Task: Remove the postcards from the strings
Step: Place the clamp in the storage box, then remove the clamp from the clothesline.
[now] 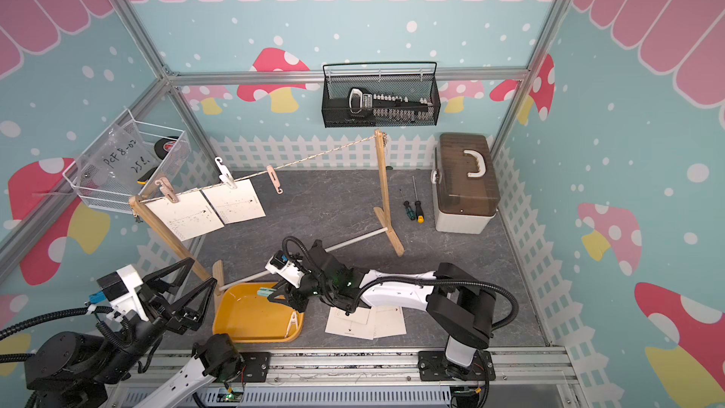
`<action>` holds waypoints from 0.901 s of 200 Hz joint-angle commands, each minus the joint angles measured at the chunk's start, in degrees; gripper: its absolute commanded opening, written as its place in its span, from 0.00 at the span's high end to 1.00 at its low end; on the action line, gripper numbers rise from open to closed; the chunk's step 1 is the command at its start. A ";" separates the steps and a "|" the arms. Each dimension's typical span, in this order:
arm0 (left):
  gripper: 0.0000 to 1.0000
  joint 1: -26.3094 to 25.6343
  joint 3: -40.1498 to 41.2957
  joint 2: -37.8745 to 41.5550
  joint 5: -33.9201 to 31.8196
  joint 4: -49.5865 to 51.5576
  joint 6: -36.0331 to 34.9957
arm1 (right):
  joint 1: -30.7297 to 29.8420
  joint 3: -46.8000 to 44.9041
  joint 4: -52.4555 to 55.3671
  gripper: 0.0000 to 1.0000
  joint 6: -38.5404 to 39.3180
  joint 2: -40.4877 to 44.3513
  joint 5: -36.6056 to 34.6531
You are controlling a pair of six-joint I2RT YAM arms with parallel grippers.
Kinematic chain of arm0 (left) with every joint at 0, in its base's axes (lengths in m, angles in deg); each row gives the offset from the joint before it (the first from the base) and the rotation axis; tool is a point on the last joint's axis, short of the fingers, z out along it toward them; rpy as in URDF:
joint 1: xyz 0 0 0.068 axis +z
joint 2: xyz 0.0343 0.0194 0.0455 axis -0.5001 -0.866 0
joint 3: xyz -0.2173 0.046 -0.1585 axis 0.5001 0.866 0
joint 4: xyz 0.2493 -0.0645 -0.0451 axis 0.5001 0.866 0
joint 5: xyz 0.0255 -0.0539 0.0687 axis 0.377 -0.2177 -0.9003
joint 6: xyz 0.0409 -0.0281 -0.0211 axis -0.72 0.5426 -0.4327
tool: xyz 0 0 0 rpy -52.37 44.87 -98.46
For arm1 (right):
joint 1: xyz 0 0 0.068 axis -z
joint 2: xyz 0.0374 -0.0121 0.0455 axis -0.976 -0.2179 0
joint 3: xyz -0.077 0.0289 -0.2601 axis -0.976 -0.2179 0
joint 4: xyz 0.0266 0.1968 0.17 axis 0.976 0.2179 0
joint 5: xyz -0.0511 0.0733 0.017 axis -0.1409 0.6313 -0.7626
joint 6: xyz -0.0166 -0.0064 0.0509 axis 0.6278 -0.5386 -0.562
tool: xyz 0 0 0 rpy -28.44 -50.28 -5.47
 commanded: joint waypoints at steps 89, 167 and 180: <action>0.01 0.08 1.75 -6.71 4.10 -3.66 -1.84 | 0.59 5.80 -0.66 0.44 -0.79 -3.41 -7.92; 0.01 0.30 0.33 -25.16 11.78 -8.97 -3.64 | 17.17 -0.41 -1.26 0.45 4.38 12.49 0.08; 0.01 1.20 -0.52 -29.01 15.01 -9.92 -3.31 | 18.99 0.90 -0.03 0.41 7.78 13.87 2.43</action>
